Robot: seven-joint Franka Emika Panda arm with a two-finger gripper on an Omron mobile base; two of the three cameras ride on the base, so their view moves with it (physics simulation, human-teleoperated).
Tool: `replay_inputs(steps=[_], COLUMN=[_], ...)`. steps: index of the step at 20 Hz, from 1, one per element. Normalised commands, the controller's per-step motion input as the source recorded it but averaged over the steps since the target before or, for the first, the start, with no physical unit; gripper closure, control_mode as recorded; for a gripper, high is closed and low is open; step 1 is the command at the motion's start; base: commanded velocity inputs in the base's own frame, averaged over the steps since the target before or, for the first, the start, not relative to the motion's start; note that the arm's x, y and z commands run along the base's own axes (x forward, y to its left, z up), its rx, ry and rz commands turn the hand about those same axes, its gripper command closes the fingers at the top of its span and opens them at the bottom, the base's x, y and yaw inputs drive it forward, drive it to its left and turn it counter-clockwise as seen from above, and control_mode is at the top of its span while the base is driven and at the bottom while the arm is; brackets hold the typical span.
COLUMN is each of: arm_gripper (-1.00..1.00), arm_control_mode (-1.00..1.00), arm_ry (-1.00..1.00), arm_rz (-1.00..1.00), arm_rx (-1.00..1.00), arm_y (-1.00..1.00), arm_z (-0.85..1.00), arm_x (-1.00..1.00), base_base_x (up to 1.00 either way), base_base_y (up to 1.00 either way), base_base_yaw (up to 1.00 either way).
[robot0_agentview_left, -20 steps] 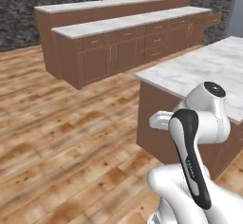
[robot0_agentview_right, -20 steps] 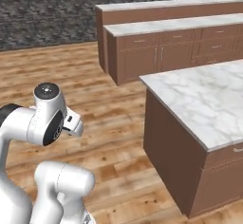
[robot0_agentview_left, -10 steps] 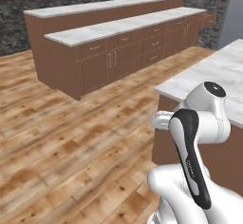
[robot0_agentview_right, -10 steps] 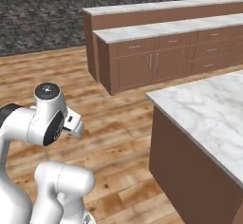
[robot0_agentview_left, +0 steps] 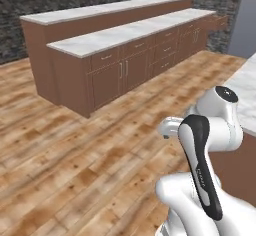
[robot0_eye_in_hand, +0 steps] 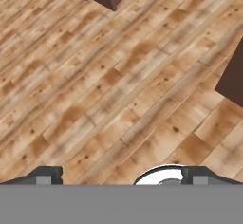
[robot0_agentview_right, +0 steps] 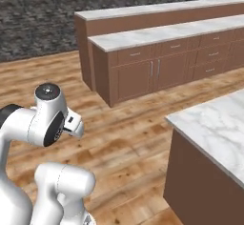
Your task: Restock the sink supplies by placing the sponge and soap dispenser on the counter and next to the sink. Make sure the soap dispenser is upright.
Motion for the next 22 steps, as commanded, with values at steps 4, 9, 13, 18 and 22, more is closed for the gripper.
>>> replay_inputs(steps=[4, 9, 13, 18, 22], arm_gripper=[-1.00, -1.00, -1.00, -1.00, -1.00], arm_control_mode=[1.00, 1.00, 1.00, 1.00, 1.00], arm_ry=[0.00, 0.00, 0.00, 0.00, 0.00], arm_rz=[0.00, 0.00, 0.00, 0.00, 0.00], arm_rx=[0.00, 0.00, 0.00, 0.00, 0.00], arm_y=[0.00, 0.00, 0.00, 0.00, 0.00], arm_z=[0.00, 0.00, 0.00, 0.00, 0.00], arm_x=[0.00, 0.00, 0.00, 0.00, 0.00], base_base_x=[1.00, 1.00, 1.00, 1.00, 1.00], base_base_y=[0.43, 0.35, 0.41, 0.44, 0.32], base_base_yaw=[-0.24, -0.39, -0.38, -0.32, -0.31])
